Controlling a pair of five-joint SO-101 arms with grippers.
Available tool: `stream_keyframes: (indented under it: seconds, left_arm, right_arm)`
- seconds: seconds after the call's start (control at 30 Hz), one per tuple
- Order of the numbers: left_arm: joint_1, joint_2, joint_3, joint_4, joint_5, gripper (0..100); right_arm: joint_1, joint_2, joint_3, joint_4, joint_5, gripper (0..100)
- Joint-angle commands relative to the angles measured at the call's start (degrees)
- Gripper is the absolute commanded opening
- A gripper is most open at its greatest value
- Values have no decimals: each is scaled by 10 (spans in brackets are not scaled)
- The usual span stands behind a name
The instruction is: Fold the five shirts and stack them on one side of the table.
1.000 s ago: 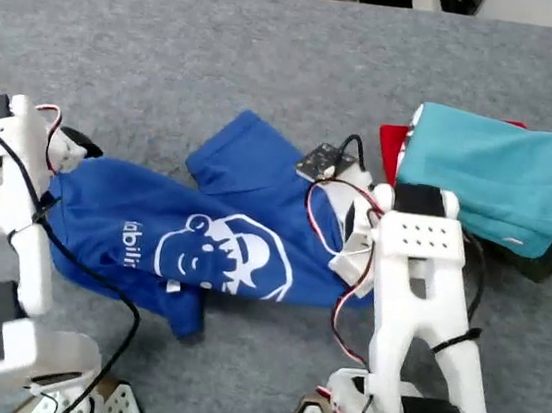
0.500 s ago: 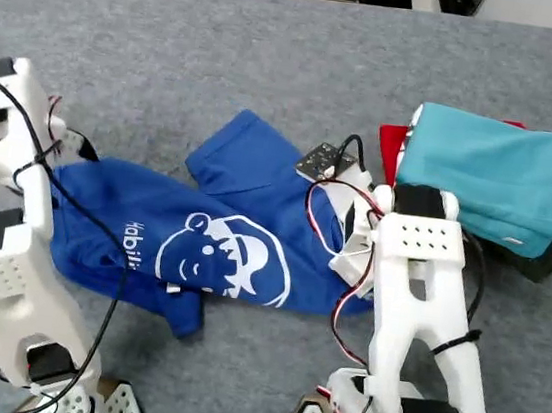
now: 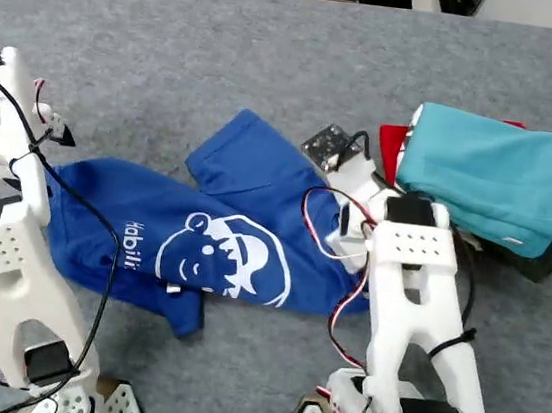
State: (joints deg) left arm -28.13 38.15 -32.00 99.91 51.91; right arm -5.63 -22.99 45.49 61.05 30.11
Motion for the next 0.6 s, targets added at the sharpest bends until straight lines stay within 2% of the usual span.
stream_keyframes:
  seconds: [0.0,0.1,0.57]
  left_arm:
    - [-12,7,-54,8,23,317]
    - [-16,19,-74,8,23,281]
    - [-18,95,-81,5,24,278]
  right_arm:
    - [-8,-16,15,-55,-62,231]
    - [-8,-18,29,-64,-80,231]
    - [-7,-15,38,-75,-80,231]
